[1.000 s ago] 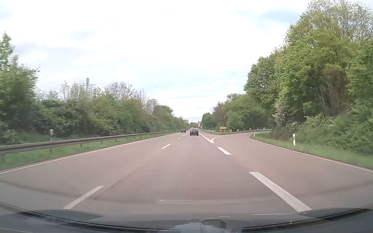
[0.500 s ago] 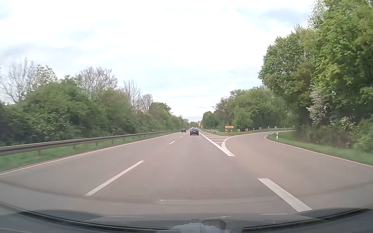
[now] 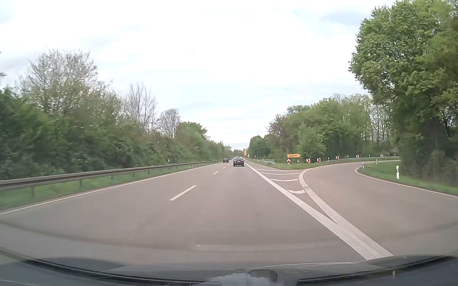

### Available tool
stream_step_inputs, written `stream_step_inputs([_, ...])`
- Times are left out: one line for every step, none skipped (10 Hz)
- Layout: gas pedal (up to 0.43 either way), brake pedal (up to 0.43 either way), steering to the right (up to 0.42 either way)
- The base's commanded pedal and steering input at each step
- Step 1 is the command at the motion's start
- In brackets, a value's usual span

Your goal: Follow the waypoints while adhering to traffic rules and regulations

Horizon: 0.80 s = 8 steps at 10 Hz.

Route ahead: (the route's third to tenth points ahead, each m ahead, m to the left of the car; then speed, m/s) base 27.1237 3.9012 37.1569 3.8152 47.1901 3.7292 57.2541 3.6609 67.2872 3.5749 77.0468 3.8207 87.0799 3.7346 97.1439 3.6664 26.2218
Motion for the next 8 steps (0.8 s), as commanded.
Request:
stream_step_inputs([0.118, 0.000, -0.002])
stream_step_inputs([0.118, 0.000, -0.002])
stream_step_inputs([0.118, 0.000, -0.001])
stream_step_inputs([0.130, 0.000, -0.001])
stream_step_inputs([0.130, 0.000, -0.001])
stream_step_inputs([0.130, 0.000, -0.001])
stream_step_inputs([0.130, 0.000, -0.002])
stream_step_inputs([0.130, 0.000, -0.002])
